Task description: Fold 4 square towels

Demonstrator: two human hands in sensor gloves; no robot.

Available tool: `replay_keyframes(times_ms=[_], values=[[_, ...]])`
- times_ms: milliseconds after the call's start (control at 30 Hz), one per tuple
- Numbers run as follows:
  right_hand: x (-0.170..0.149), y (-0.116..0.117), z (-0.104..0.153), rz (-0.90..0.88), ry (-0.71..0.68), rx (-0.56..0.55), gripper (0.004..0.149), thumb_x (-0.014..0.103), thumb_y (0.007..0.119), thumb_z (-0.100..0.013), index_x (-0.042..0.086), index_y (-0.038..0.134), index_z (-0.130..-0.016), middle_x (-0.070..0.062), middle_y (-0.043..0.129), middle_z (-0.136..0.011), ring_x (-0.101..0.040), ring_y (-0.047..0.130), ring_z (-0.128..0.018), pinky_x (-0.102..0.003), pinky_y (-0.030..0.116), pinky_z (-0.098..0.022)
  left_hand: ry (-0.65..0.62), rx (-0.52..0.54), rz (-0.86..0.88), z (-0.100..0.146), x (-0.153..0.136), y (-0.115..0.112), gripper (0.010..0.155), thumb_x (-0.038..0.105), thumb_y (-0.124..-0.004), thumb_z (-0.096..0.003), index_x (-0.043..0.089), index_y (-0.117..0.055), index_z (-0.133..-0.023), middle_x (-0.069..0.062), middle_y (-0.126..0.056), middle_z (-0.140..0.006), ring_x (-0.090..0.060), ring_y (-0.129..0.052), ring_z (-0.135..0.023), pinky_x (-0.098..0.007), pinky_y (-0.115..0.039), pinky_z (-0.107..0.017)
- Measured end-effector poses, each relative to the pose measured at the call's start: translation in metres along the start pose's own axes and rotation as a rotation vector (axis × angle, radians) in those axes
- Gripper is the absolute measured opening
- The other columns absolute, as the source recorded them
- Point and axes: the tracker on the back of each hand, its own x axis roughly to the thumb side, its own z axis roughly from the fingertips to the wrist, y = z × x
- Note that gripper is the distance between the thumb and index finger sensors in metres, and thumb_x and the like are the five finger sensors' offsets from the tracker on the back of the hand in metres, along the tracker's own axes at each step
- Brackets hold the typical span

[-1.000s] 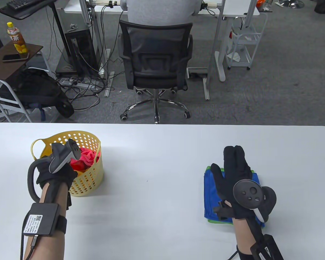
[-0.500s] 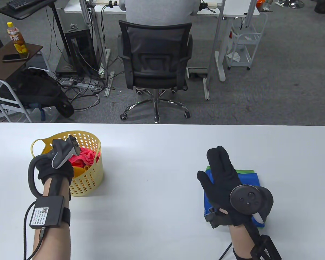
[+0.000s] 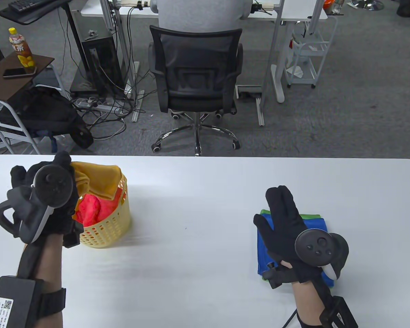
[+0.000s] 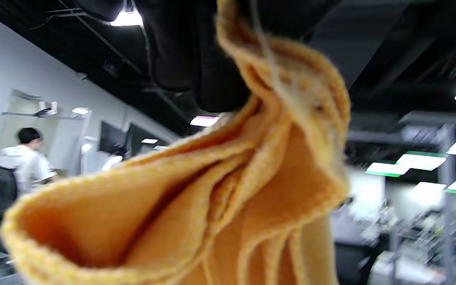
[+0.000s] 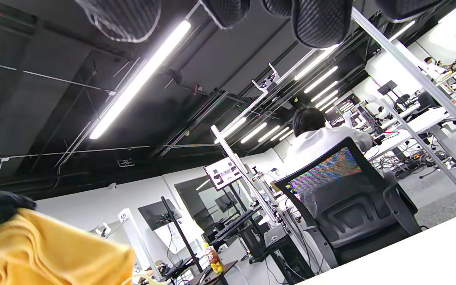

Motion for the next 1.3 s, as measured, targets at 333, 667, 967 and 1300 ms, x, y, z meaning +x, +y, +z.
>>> replay_keyframes(times_ms=[333,667,967,1300], values=[[0.005,-0.007,0.003,-0.006,-0.027,-0.011,0.074,0.044,0.07,-0.057,0.003,0.047,-0.114,-0.041,0.039,-0.115,-0.058,0.059,-0.097,-0.079,0.05,-0.061,-0.262,0.103,0.188,0.043,0.072,0.06,0.044,0.042,-0.073,-0.0546,0.036,-0.079,-0.098,0.01,-0.098,-0.081,-0.016,-0.089,-0.097,-0.053,-0.053,-0.088],[0.002,-0.003,0.002,0.007,-0.008,0.001,0.074,0.044,0.07,-0.057,0.003,0.047,-0.114,-0.041,0.039,-0.114,-0.059,0.059,-0.097,-0.079,0.05,-0.061,-0.332,-0.017,0.229,0.056,0.119,-0.022,0.044,0.041,-0.074,-0.0539,0.034,-0.08,-0.097,0.009,-0.1,-0.079,-0.016,-0.091,-0.094,-0.052,-0.055,-0.086],[-0.004,0.007,-0.001,0.027,0.015,0.038,0.074,0.044,0.069,-0.057,0.003,0.047,-0.114,-0.041,0.039,-0.114,-0.059,0.059,-0.097,-0.079,0.05,-0.061,-0.369,-0.548,-0.047,0.129,0.097,-0.202,0.055,0.053,-0.073,-0.0512,0.035,-0.074,-0.103,0.005,-0.09,-0.099,-0.026,-0.081,-0.105,-0.057,-0.05,-0.087],[-0.01,0.021,-0.003,0.057,0.035,0.071,0.073,0.044,0.069,-0.057,0.003,0.048,-0.114,-0.041,0.04,-0.114,-0.059,0.059,-0.097,-0.079,0.05,-0.061,-0.458,-0.626,-0.126,0.161,0.071,-0.248,0.052,0.051,-0.082,-0.0475,0.044,-0.078,-0.099,0.011,-0.082,-0.108,-0.028,-0.064,-0.116,-0.061,-0.039,-0.088]])
